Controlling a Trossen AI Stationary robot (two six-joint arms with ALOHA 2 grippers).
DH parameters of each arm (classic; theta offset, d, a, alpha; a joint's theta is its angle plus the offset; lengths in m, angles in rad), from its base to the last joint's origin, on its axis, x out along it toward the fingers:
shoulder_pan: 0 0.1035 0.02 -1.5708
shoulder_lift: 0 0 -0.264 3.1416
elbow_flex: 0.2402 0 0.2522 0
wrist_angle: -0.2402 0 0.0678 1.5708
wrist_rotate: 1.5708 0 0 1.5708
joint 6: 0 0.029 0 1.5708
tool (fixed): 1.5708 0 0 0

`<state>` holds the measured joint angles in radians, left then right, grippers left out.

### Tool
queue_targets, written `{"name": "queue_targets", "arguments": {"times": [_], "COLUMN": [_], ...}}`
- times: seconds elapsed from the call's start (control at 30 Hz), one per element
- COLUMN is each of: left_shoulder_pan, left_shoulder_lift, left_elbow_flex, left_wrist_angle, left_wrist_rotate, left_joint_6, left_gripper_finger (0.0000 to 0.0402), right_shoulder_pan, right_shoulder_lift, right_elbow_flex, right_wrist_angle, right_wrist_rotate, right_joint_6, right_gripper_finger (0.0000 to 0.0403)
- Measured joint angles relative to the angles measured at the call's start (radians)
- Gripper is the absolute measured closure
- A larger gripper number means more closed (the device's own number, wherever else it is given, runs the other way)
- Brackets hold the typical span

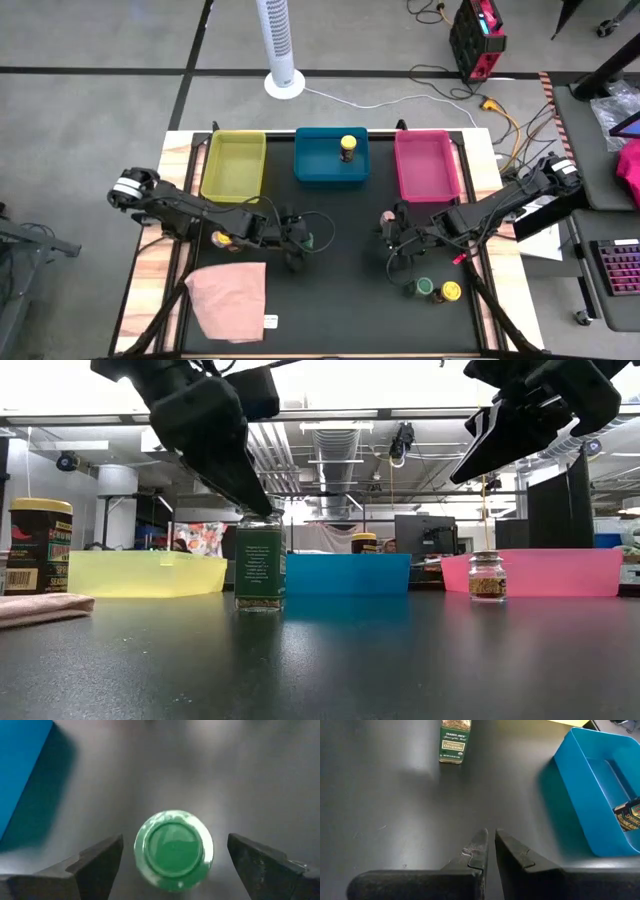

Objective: Sort spices by type
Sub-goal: Put the left green seasoning bottle into the yellow bin

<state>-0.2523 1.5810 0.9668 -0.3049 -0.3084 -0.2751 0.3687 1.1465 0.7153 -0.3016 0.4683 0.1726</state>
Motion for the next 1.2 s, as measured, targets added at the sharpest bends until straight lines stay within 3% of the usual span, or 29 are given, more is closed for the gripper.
{"name": "queue_targets", "arguments": {"times": [0.27,0.53,0.87,1.2], "left_shoulder_pan": [0.0,0.0,0.0,0.056], "left_shoulder_lift": [0.053,0.051,0.011,-0.237], "left_elbow_flex": [0.0,0.0,0.014,0.047], "left_wrist_angle": [0.035,0.035,0.0,-0.204], "left_wrist_rotate": [0.0,0.001,-0.006,-0.436], "left_joint_6": [0.005,0.015,0.022,0.014], "left_gripper_finger": [0.0097,0.0221,0.0221,0.0221], "right_shoulder_pan": [0.0,0.0,0.0,0.0], "right_shoulder_lift": [0.0,0.0,0.0,0.0], "right_elbow_flex": [-0.002,-0.006,-0.007,-0.015], "right_wrist_angle": [0.0,0.0,0.0,0.057], "right_wrist_rotate": [0.0,0.001,0.001,0.001], "right_joint_6": [0.007,0.013,0.025,0.021], "right_gripper_finger": [0.0376,0.0376,0.0376,0.0376]}}
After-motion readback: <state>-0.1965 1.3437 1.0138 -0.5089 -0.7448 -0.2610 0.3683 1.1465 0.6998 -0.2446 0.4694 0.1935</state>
